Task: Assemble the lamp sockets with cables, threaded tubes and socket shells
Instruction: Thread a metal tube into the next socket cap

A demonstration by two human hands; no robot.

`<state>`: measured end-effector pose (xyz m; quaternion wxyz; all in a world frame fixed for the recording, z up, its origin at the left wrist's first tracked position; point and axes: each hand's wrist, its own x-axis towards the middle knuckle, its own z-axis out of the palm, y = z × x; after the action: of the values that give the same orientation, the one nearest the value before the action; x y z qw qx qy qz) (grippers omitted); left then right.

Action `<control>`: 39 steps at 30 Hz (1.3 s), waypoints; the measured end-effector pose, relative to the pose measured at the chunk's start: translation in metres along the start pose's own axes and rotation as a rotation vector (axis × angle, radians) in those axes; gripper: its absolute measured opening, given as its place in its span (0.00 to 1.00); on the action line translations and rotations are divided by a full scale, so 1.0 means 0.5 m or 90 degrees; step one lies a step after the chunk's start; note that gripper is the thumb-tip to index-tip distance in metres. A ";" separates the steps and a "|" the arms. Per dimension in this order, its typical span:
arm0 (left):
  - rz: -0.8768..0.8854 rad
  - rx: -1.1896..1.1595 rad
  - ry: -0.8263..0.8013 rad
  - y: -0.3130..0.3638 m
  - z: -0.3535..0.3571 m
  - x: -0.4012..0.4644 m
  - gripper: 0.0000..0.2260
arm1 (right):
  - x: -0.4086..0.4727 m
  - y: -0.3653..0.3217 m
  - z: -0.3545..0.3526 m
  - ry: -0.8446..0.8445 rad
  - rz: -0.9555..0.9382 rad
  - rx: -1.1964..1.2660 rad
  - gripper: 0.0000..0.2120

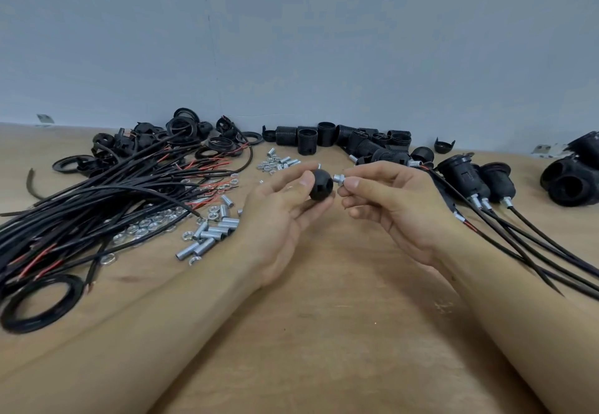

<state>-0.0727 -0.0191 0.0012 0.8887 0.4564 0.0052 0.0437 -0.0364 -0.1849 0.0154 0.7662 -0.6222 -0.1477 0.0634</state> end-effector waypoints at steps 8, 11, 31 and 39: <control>0.025 0.014 0.024 -0.028 0.002 0.009 0.10 | -0.005 0.006 0.001 -0.008 -0.164 -0.213 0.09; 0.009 0.028 0.023 -0.034 0.001 0.010 0.10 | -0.006 0.010 0.000 -0.009 -0.183 -0.238 0.10; -0.048 0.024 -0.001 -0.022 0.001 0.016 0.16 | 0.001 0.027 0.001 0.031 -0.433 -0.471 0.06; -0.049 0.025 -0.028 -0.027 -0.005 0.020 0.15 | -0.003 0.020 0.003 0.041 -0.259 -0.361 0.06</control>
<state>-0.0619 -0.0242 -0.0109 0.8806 0.4738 0.0040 -0.0003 -0.0376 -0.1817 0.0059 0.5639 -0.7698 -0.2562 -0.1538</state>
